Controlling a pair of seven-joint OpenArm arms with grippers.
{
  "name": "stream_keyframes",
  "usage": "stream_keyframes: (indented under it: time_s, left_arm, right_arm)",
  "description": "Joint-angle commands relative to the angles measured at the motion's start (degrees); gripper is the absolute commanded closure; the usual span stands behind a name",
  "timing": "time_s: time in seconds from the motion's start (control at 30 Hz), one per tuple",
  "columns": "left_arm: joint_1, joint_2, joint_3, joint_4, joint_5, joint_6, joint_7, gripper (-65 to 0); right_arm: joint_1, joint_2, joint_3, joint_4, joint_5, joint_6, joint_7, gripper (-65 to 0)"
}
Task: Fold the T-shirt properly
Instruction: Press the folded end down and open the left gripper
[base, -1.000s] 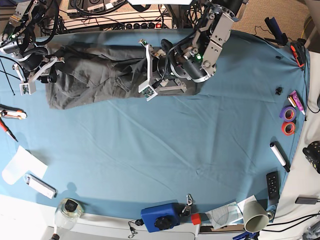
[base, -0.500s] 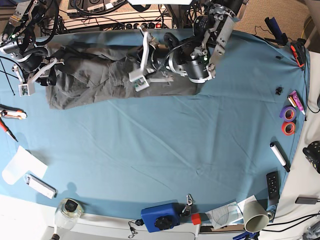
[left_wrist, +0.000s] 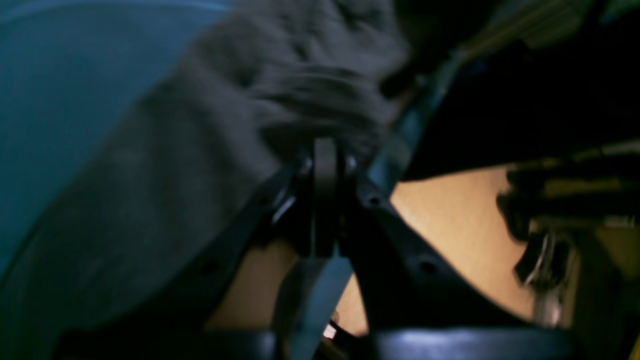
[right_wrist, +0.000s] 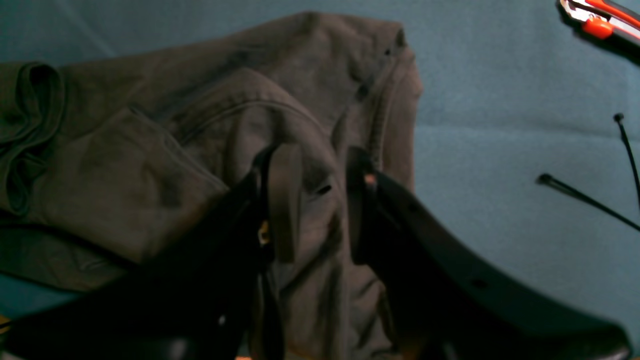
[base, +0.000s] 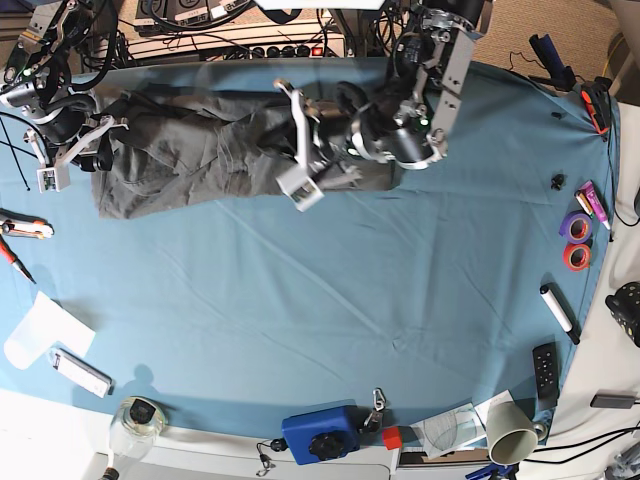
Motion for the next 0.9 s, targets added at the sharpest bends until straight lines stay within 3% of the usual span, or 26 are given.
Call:
stream_keyframes:
  time_s: [0.0,0.17,0.23,0.37,0.5,0.7,0.87]
  left_arm:
    - [-0.7,0.5,1.2,0.1,-0.5,-0.7,-1.2,0.0]
    - [-1.0,0.5,5.0,-4.8,12.2,1.2,-3.8,0.0]
    - [-1.0,0.5,5.1,-6.7,14.0,2.1,-3.8,0.0]
    - [-1.0,0.5,5.1,-7.1,13.1,2.1,-0.5,0.0]
    - [-2.2,0.5,5.1,-2.8,7.3,2.3,4.7,0.0]
    - [-1.4,0.5,2.0,6.6,6.5,3.3,1.8,0.0]
    - [0.7,0.4,-6.4,9.0,7.6,5.2,2.4,0.0]
  right_arm:
    - [0.2,1.0,0.5,0.8,0.6,0.0,1.4,-16.1]
    - [0.2,1.0,0.5,0.8,0.6,-0.2,0.7,-16.1]
    - [0.2,1.0,0.5,0.8,0.6,-0.2,0.6,-16.1]
    - [0.2,1.0,0.5,0.8,0.6,-0.2,0.6,-16.1]
    - [0.2,1.1,0.5,0.8,0.6,-0.2,0.7,-16.1]
    - [0.2,1.1,1.5,0.9,5.8,-0.2,0.7,-16.1]
    - [1.6,1.1,9.6,0.9,10.7,-0.2,0.5,-16.1]
